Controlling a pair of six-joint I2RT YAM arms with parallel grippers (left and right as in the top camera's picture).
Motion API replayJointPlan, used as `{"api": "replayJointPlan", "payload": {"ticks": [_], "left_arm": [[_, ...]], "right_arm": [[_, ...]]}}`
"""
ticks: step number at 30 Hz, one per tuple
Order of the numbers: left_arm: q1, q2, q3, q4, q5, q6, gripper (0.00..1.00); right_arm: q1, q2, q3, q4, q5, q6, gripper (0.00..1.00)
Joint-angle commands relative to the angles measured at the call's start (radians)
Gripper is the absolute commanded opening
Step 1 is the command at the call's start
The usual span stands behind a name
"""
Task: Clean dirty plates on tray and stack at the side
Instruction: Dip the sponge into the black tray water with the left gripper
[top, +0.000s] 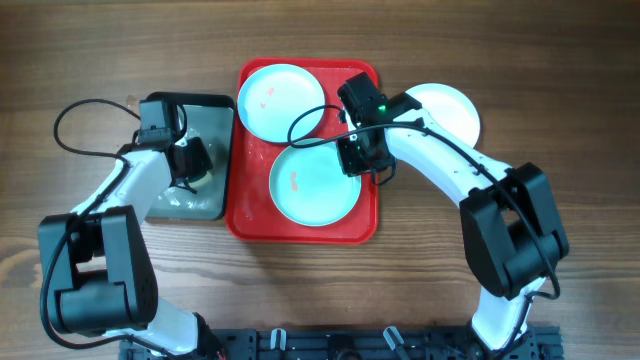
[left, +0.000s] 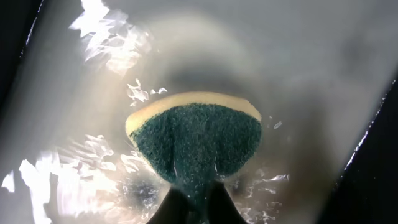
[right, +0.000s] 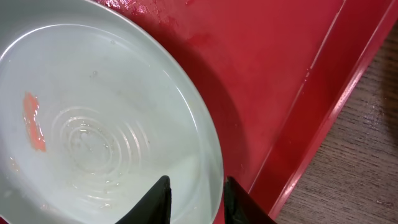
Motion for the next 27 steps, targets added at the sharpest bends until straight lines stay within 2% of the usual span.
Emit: {"api": "replayJointPlan", "payload": {"ticks": [1, 11, 14, 15, 18, 23, 27], "left_arm": [[0.004, -0.016, 0.011, 0.003, -0.006, -0.003, 0.04], [0.004, -0.304, 0.020, 0.013, -0.006, -0.010, 0.04], [0.004, -0.385, 0.019, 0.013, -0.006, -0.010, 0.04], [0.004, -0.401, 0.019, 0.008, -0.006, -0.010, 0.05], [0.004, -0.408, 0.019, -0.011, -0.006, -0.010, 0.07], [0.004, -0.367, 0.016, -0.055, -0.006, -0.010, 0.04], [0.004, -0.319, 0.016, -0.060, -0.006, -0.010, 0.04]], "right_arm": [[0.002, -0.019, -0.010, 0.003, 0.018, -0.019, 0.41], [0.002, -0.019, -0.010, -0.001, 0.018, -0.018, 0.62], [0.002, -0.019, -0.010, 0.002, 0.018, -0.018, 0.75], [0.002, -0.019, -0.010, 0.002, 0.018, -0.018, 0.82], [0.002, -0.019, -0.010, 0.002, 0.017, -0.016, 0.91], [0.002, -0.019, -0.010, -0.002, 0.017, -0.016, 0.92], [0.002, -0.019, -0.010, -0.002, 0.017, -0.016, 0.90]]}}
